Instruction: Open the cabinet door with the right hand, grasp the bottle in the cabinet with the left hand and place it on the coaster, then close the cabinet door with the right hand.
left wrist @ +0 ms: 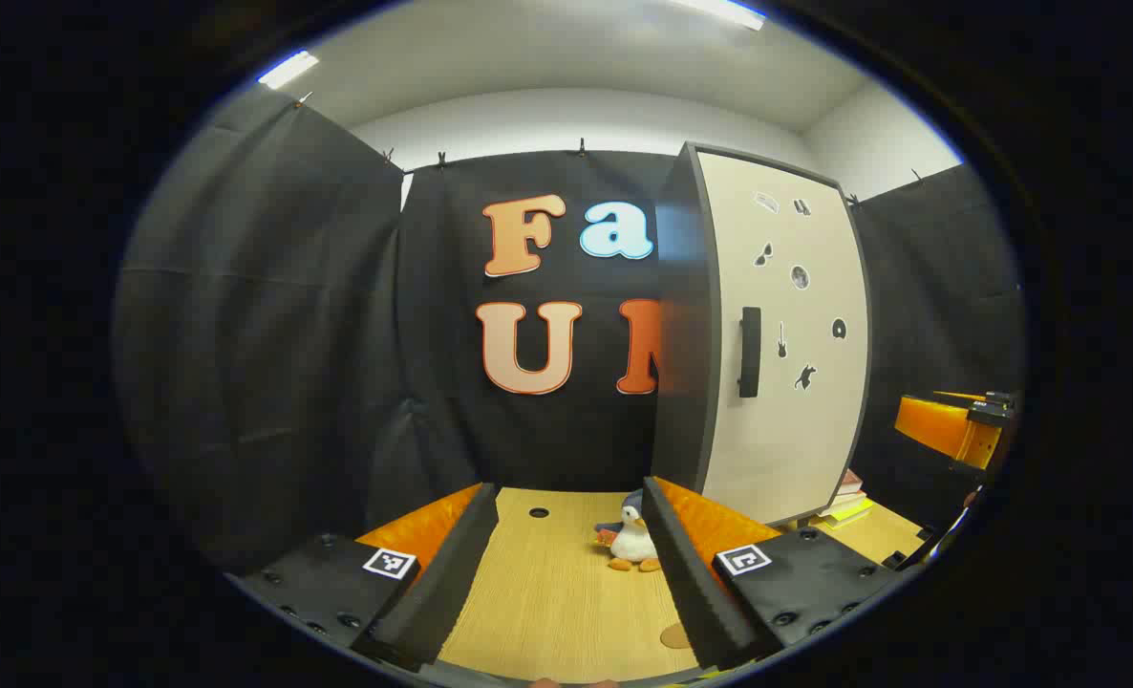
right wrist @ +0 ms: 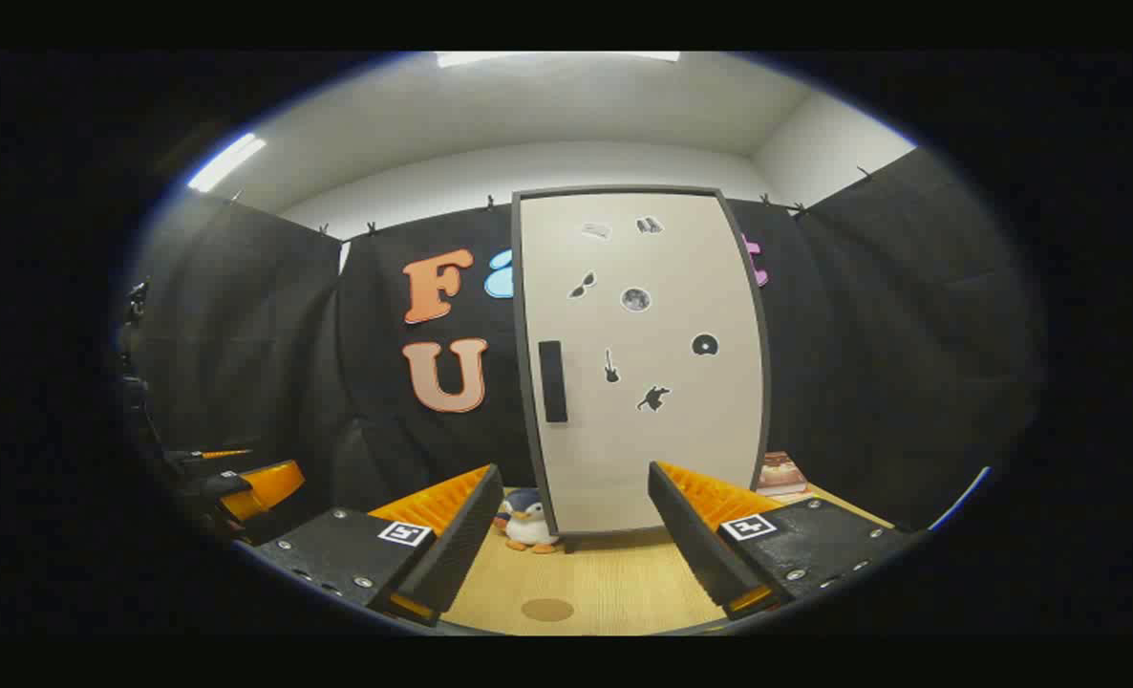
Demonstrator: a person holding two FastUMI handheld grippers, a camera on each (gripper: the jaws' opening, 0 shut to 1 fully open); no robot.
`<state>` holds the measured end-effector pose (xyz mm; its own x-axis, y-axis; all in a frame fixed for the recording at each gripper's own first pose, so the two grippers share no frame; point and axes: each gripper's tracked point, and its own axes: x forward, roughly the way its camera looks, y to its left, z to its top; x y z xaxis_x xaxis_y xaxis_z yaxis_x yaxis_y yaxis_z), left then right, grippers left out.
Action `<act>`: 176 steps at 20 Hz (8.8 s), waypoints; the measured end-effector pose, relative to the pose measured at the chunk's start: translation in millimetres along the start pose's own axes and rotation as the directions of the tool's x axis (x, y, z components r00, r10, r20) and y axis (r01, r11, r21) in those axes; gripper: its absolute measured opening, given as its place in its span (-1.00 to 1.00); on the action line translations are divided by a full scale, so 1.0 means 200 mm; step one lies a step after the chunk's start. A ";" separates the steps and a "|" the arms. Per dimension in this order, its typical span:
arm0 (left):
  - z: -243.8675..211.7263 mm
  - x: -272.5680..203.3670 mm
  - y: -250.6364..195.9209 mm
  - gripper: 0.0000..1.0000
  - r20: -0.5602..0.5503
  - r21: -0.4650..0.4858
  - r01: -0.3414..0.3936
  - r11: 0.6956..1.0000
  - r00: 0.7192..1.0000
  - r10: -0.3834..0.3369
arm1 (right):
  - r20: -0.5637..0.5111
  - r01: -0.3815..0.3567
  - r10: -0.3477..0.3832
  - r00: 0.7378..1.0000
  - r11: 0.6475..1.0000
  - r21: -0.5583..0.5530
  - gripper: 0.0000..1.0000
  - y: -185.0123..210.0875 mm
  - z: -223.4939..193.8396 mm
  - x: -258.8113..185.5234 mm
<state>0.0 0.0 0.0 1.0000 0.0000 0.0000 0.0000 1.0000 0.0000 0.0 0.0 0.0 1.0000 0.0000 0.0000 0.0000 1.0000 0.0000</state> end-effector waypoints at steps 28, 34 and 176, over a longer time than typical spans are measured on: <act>-0.07 0.20 0.16 0.96 -0.008 -0.017 0.039 0.999 0.999 -0.039 | -0.029 0.053 -0.054 0.998 0.998 -0.015 0.89 0.12 -0.05 0.18; -0.15 0.34 0.27 0.96 -0.037 -0.051 0.058 0.997 0.997 -0.060 | -0.014 0.073 -0.073 0.997 0.997 -0.034 0.89 0.23 0.00 0.43; 0.07 1.72 -2.03 0.96 0.041 0.031 0.392 0.919 0.918 -0.393 | -0.131 0.254 -0.253 0.959 0.967 -0.006 -0.46 -0.98 -0.10 0.16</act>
<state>344.0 -406.7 14.7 0.9184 -0.3934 0.0410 0.3924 0.9193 0.0306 32.8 -195.9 -19.8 0.9586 -0.2527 -0.1311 0.2541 0.9672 -0.0062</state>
